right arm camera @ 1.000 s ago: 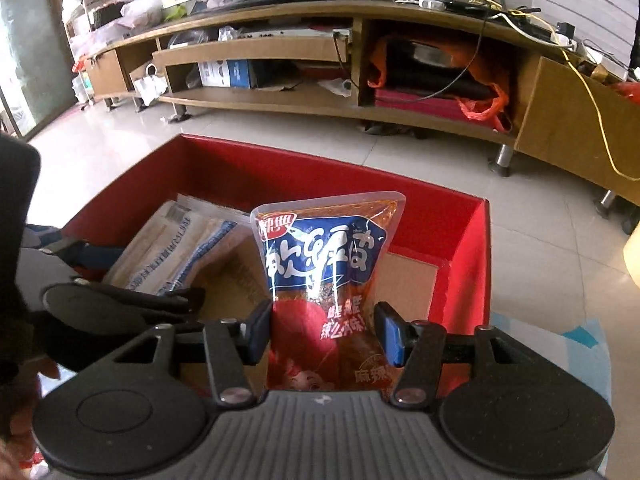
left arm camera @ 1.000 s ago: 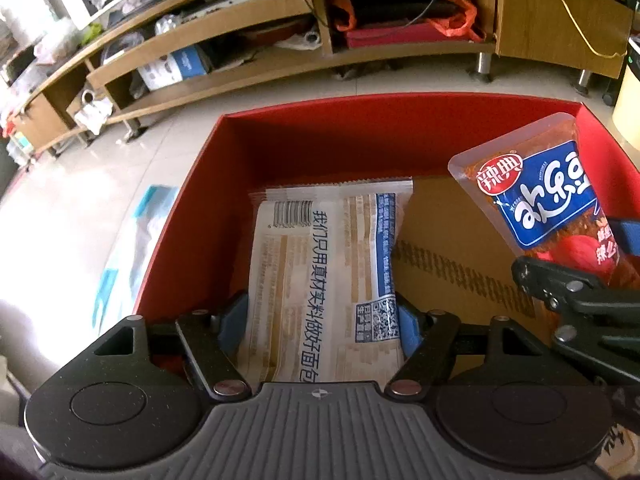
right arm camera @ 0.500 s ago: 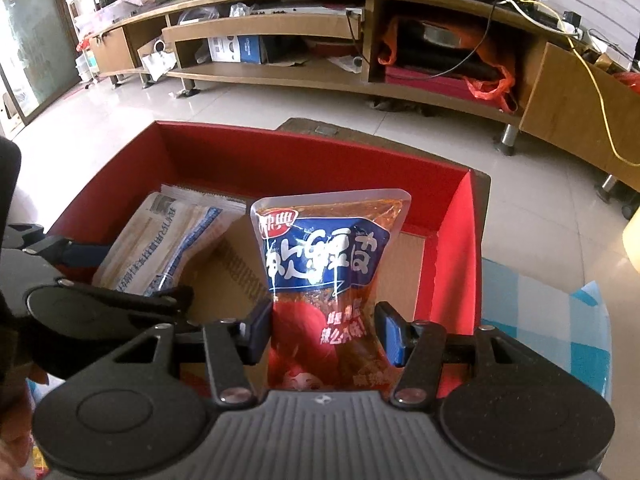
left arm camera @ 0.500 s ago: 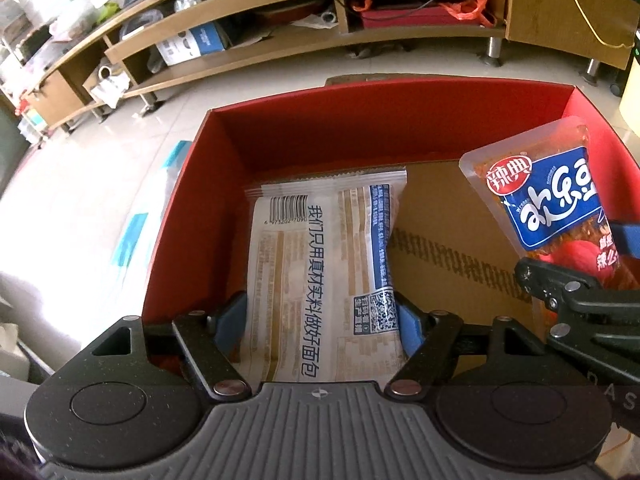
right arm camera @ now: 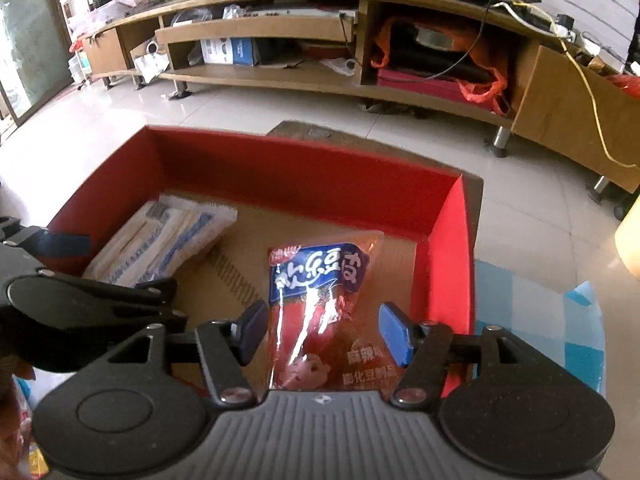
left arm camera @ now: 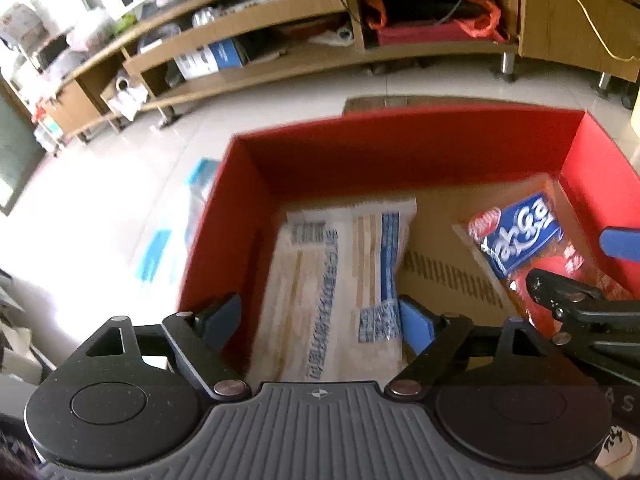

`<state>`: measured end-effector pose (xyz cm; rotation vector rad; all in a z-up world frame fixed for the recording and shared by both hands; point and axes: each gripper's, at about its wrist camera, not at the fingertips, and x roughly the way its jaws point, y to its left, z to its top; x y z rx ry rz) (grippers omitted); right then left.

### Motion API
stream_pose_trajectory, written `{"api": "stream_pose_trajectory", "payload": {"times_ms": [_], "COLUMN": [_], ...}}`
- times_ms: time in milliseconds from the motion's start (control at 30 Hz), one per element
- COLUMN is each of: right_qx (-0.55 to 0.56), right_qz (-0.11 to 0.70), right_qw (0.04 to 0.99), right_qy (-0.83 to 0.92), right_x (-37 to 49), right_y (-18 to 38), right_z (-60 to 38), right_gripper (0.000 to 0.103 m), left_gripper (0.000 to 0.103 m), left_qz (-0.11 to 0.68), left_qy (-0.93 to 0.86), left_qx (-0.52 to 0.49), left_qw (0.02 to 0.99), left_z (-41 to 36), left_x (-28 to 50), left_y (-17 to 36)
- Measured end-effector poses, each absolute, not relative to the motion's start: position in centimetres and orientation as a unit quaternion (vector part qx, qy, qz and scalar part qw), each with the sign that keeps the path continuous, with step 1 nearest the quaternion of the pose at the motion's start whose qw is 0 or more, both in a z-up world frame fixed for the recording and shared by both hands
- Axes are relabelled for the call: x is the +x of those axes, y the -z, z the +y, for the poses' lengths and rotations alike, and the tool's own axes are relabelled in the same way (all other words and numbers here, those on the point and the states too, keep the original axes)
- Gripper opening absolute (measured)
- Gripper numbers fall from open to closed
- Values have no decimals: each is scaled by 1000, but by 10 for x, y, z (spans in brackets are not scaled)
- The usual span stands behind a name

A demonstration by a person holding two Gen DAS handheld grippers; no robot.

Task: Organize snacks
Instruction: 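Open the left gripper over the red box while the right releases the snack bag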

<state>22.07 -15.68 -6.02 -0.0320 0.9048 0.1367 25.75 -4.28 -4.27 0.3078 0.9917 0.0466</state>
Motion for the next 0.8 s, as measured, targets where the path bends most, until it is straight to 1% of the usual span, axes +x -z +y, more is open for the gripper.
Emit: {"api": "stream_pose_trajectory", "payload": {"times_ms": [67, 200, 367, 533, 600, 800], "right_qx": [-25, -12, -20, -10, 4, 52], "right_qz": [431, 414, 424, 426, 424, 421], "right_qw": [900, 908, 904, 903, 904, 904], "right_qy": [-61, -58, -59, -55, -55, -60], "right_x": [221, 221, 223, 222, 222, 220], "right_y": [56, 46, 48, 44, 39, 26], "right_z": [-157, -159, -158, -166, -172, -189], "right_gripper": [65, 67, 70, 71, 71, 71], "left_gripper": [90, 91, 92, 92, 94, 94], "left_qz": [469, 466, 463, 457, 453, 456], "left_qy": [-22, -22, -19, -16, -20, -19], "left_qx": [147, 137, 125, 126, 130, 112], "left_qw": [871, 874, 877, 880, 882, 883], "left_z": [-43, -39, -32, -30, -29, -16], "left_x": [258, 258, 255, 243, 237, 228], "left_y": [40, 33, 23, 14, 11, 1]}}
